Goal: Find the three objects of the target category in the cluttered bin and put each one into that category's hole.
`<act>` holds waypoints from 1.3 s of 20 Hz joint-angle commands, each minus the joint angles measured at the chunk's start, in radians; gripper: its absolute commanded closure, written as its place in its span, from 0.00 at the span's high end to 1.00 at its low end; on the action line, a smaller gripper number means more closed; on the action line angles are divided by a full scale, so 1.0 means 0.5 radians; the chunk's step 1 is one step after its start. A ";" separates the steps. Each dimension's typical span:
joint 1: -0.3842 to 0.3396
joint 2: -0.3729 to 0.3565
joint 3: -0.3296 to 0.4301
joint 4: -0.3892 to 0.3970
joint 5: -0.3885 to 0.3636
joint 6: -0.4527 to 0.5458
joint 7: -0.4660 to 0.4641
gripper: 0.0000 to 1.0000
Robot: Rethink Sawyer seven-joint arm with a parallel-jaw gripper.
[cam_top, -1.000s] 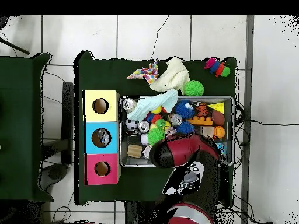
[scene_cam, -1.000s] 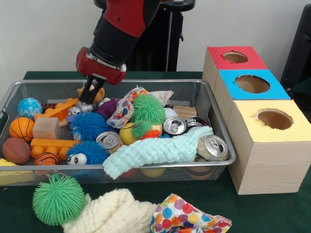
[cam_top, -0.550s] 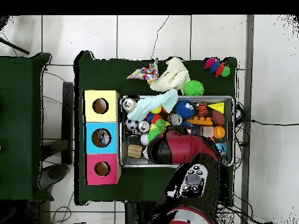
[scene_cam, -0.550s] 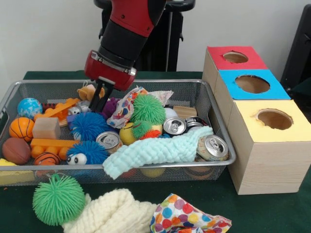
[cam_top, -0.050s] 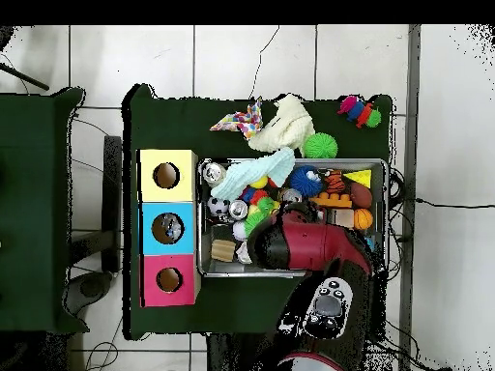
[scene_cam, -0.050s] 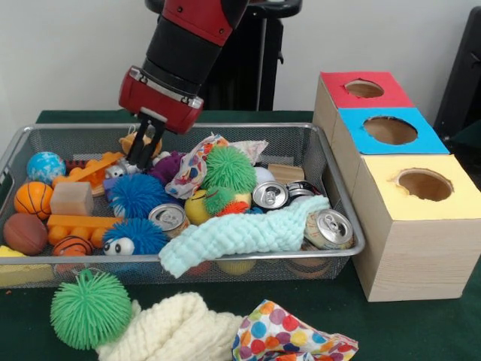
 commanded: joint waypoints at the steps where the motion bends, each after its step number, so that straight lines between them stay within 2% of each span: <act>1: 0.016 0.049 0.036 0.013 0.128 -0.087 0.420 0.00; 7: -0.042 -0.035 0.074 0.035 0.141 -0.030 0.363 0.00; 11: -0.193 -0.254 0.164 0.101 0.087 0.054 0.210 0.00; 14: -0.252 -0.337 0.205 0.114 0.068 0.092 0.154 0.00; 23: -0.301 -0.379 0.189 0.065 0.093 0.020 0.239 0.00; 26: -0.282 -0.365 0.170 0.067 0.132 0.075 0.281 0.00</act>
